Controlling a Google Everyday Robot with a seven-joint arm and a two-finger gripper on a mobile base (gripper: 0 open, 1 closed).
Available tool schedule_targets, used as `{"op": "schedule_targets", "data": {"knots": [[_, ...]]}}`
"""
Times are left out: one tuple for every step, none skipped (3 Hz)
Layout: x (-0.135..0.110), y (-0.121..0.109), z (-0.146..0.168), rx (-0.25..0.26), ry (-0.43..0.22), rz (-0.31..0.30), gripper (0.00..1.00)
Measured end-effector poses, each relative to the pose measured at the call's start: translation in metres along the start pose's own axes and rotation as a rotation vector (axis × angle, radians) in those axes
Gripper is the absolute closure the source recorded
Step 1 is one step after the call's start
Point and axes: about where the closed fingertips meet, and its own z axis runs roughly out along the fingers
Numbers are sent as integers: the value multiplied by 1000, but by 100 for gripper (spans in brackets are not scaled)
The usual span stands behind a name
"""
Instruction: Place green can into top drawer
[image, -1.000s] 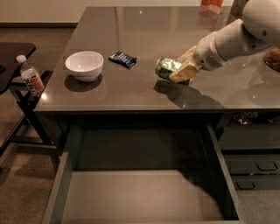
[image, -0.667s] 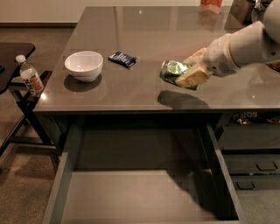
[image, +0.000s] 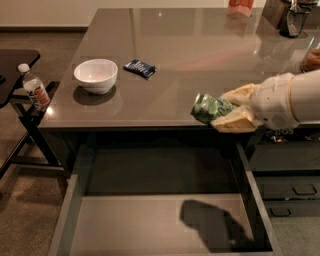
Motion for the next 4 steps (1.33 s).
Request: {"op": "schedule_targets", "data": {"knots": [[24, 40, -2, 0, -2, 56, 100], [61, 86, 25, -79, 10, 153, 100], [61, 86, 25, -79, 10, 153, 100], [65, 92, 40, -99, 26, 156, 100]]}}
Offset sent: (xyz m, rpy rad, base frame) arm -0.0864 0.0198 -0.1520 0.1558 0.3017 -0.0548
